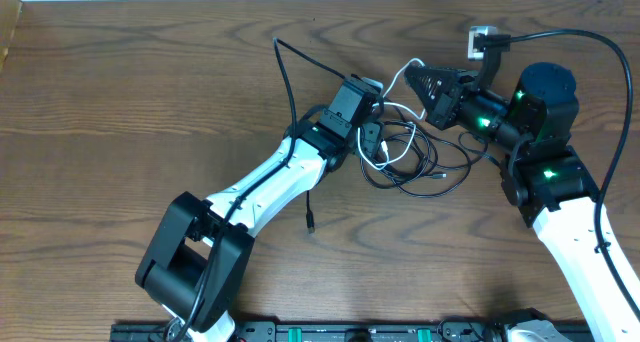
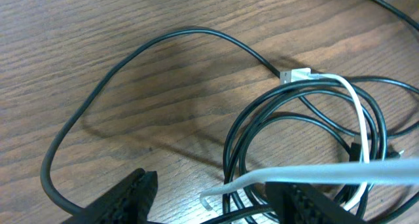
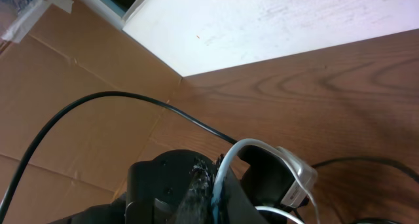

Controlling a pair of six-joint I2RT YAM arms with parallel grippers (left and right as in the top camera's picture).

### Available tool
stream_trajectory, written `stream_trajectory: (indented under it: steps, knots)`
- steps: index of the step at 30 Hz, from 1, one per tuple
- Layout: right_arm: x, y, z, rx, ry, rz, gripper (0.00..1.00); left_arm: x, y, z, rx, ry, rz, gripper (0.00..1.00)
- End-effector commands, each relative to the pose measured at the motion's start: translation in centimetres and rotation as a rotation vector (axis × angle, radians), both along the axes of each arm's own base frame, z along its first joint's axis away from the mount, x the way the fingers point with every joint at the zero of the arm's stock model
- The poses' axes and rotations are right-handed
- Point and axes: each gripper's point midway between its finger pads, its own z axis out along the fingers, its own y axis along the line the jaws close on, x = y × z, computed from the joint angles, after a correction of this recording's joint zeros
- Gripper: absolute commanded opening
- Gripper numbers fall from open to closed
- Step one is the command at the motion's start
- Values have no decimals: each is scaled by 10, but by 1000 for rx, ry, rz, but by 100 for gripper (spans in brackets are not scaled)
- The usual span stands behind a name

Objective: Untangle cables

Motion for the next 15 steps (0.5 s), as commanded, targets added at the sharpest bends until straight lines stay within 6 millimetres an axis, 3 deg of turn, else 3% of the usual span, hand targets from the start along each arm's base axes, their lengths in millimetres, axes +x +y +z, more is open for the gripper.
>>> stream_trajectory:
  steps: [1,11,15]
  knots:
    - [-2,-3,7,11,-10,3,1,0,1,-10,12,13,10,57]
    - [-2,-3,7,11,-8,3,1,0,1,-15,8,29,28,32]
    - [-2,-4,7,11,-7,3,1,0,1,-15,8,29,28,29]
